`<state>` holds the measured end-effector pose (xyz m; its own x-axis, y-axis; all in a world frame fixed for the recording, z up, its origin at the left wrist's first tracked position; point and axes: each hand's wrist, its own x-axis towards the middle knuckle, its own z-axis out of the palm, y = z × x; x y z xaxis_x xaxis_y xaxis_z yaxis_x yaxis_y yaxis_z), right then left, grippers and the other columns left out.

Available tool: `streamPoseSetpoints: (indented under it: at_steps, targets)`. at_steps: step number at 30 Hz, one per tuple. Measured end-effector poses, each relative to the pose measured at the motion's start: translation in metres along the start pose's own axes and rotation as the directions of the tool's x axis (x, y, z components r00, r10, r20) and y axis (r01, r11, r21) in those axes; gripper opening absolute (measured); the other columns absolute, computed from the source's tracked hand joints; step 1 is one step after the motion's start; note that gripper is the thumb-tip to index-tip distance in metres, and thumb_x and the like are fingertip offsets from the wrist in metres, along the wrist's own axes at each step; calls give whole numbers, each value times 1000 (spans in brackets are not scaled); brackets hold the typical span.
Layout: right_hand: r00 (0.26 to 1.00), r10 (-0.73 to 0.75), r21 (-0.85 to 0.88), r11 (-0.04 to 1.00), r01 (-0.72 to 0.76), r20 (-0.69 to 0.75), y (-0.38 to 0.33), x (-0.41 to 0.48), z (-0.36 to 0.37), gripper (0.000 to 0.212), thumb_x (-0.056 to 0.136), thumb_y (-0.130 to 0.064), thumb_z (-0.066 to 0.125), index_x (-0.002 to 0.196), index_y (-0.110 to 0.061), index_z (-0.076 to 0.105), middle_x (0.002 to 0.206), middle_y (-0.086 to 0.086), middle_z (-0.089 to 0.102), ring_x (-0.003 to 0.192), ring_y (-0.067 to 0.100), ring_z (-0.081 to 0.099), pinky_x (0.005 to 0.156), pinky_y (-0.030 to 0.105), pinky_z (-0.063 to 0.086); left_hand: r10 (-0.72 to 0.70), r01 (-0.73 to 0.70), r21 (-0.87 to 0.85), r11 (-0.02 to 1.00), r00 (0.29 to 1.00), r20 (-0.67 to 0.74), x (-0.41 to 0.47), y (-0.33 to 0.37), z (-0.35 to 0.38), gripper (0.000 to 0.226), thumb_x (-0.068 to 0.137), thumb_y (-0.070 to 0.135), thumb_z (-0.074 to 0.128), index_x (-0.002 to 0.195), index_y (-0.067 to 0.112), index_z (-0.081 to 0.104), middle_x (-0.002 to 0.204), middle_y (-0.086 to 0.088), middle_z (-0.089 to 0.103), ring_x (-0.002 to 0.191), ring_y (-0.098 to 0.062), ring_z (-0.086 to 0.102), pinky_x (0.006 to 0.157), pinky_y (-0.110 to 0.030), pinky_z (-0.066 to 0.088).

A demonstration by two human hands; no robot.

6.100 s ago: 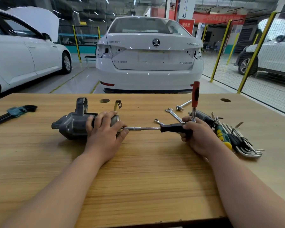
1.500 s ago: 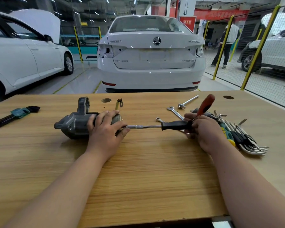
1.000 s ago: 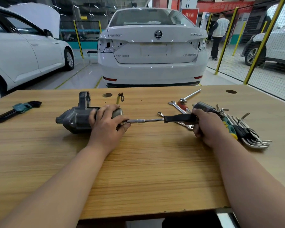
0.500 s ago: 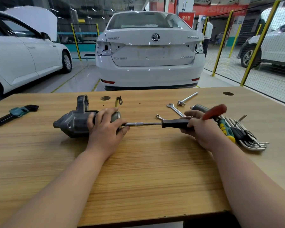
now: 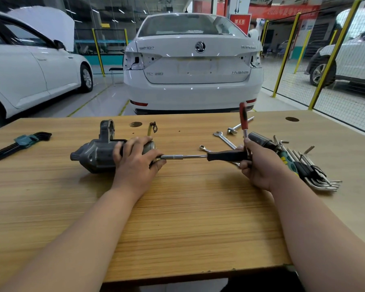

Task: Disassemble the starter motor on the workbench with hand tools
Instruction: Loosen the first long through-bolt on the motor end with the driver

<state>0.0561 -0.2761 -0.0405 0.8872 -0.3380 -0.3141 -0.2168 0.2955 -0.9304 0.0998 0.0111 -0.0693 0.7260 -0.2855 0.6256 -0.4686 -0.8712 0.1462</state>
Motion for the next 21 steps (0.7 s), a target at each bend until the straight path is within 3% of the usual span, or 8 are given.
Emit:
streamPoseSetpoints:
  at_steps: [2, 7, 11, 16, 21]
  targets:
    - [999, -31, -3, 1000, 31, -22, -1, -1, 2, 34, 100, -42, 53, 110, -11, 60, 66, 5, 70, 39, 10, 53, 36, 23, 43, 1, -1, -2, 1000, 1000, -8, 0, 0, 0, 20, 86, 36, 64, 102, 26, 71, 136, -6, 49, 133, -29, 30, 110, -46, 4]
    - [995, -92, -232, 968, 96, 27, 2, -5, 7, 38, 99, -47, 50, 107, -12, 62, 80, 11, 73, 47, 14, 58, 46, 28, 45, 3, -3, 11, 1000, 1000, -13, 0, -1, 1, 20, 87, 40, 62, 101, 27, 70, 138, -3, 46, 134, -27, 26, 110, -44, 2]
    - [991, -117, -235, 963, 129, 67, 1, -7, 3, 26, 102, -34, 49, 108, -12, 61, 77, 11, 60, 48, 15, 55, 44, 27, 46, -1, 1, 22, 1000, 1000, -5, 0, -1, 3, 24, 87, 47, 57, 103, 32, 67, 139, 0, 44, 135, -24, 22, 110, -42, -1]
    - [981, -132, -181, 971, 156, 140, 0, -9, 1, 13, 103, -22, 49, 106, -14, 58, 80, 14, 61, 53, 18, 58, 49, 29, 50, -1, 1, 37, 999, 1000, -2, 0, -2, 4, 31, 88, 56, 51, 108, 36, 65, 139, 1, 42, 135, -23, 21, 111, -43, -1]
    - [981, -113, -103, 986, 130, 159, -2, -8, -2, 18, 99, -5, 48, 107, -16, 60, 91, 15, 60, 58, 18, 59, 49, 27, 51, -2, 1, 62, 998, 1000, 9, 0, -2, 5, 36, 88, 59, 46, 111, 37, 64, 140, 1, 40, 135, -23, 20, 111, -43, -1]
